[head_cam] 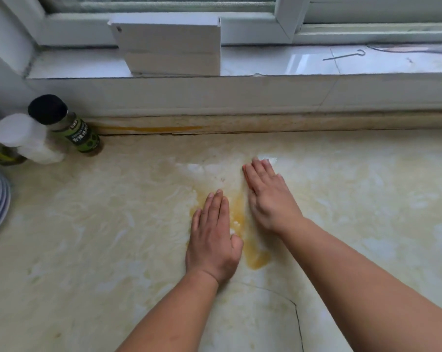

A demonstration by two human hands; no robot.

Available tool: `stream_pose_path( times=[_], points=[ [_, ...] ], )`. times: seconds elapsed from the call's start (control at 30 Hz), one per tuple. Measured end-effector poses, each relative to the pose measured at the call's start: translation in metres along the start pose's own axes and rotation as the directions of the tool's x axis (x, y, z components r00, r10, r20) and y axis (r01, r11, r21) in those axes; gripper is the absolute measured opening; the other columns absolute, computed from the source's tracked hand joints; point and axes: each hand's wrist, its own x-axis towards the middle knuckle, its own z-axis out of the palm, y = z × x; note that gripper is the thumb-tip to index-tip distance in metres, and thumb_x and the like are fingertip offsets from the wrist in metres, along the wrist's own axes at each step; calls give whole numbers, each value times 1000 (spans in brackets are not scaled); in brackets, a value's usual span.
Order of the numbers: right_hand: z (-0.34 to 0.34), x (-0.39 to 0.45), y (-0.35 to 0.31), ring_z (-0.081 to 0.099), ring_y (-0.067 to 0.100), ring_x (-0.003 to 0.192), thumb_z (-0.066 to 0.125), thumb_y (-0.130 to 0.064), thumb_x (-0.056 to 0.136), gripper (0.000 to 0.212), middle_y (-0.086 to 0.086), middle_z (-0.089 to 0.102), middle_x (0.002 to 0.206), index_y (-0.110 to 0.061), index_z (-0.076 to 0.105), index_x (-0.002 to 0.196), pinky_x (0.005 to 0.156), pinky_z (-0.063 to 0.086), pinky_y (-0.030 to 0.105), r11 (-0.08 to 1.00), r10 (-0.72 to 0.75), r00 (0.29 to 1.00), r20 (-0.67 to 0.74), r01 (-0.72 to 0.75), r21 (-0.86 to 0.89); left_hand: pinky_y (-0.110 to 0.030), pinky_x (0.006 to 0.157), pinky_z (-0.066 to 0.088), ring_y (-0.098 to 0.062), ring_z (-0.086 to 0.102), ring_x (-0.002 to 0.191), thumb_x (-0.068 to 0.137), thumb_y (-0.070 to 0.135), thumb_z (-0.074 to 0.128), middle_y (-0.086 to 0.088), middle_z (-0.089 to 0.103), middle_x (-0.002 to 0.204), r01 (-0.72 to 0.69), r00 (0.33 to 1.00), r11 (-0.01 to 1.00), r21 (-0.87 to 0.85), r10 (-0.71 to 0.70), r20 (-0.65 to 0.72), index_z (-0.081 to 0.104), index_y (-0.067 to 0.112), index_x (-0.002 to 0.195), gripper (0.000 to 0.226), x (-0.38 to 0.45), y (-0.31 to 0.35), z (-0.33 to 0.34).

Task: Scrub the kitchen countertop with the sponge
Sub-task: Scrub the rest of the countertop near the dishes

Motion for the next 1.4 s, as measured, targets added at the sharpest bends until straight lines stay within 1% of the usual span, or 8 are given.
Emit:
stream_pose_path(
  times=[0.2,0.43,0.63,0.7,0.87,1.1,1.3,1.4],
  points=[
    [22,-104,3,-12,1,155,27,-40,109,57,-25,-5,169,-46,5,161,124,5,34,965,-261,958,120,261,20,-29,129,-4,-7,-4,160,81,30,41,4,4,176,-20,1000,960,-278,22,3,15,15,167,91,-5,-11,-12],
    [27,-125,-6,-22,1,152,39,-23,105,70,-21,-16,167,-38,1,162,128,-1,37,998,52,998,19,-52,21,-40,129,-11,-11,-34,153,106,49,23,7,-31,169,-57,992,985,164,37,123,-14,20,164,75,9,-39,-20],
    [69,-214,-39,12,21,157,40,-28,95,68,-2,15,171,-19,28,161,117,23,39,1000,29,999,-41,-29,-4,-43,129,-11,-14,-35,153,98,54,7,4,-36,168,-69,992,973,219,45,117,-21,19,162,79,8,-41,-13],
    [73,-205,-48,10,21,157,39,-28,94,68,0,14,171,-18,29,161,117,22,41,999,45,997,-57,-46,-8,-41,128,-12,-13,-32,154,93,52,4,4,-34,169,-68,993,976,207,47,104,-18,19,163,80,8,-42,-14],
    [50,-111,-70,-32,8,150,23,-33,108,64,-13,-29,165,-31,-14,161,127,-8,35,999,43,999,34,-43,0,-34,127,-14,-10,-23,157,90,42,15,7,-20,173,-78,994,990,121,68,83,-2,19,166,81,7,-43,-19],
    [65,-190,-59,13,20,158,41,-26,94,73,-4,9,172,-23,19,163,119,18,39,999,-20,1000,20,21,-30,-30,122,-23,-9,-29,155,85,41,4,7,-25,172,-69,996,988,142,59,72,-4,19,166,85,8,-42,-19],
    [43,-78,-66,-28,8,152,29,-30,106,68,-13,-23,167,-30,-7,163,128,0,41,1000,4,999,51,-5,11,-29,121,-24,-6,-32,153,85,43,4,9,-28,170,-61,996,989,137,52,73,-7,21,165,84,7,-42,-19],
    [44,-87,-61,-23,9,154,33,-28,106,70,-12,-20,169,-29,-7,163,128,0,38,1000,-14,999,38,15,-16,-30,122,-23,-6,-32,153,86,43,4,9,-28,170,-55,997,988,145,46,66,-12,22,164,82,7,-41,-19]
  ],
)
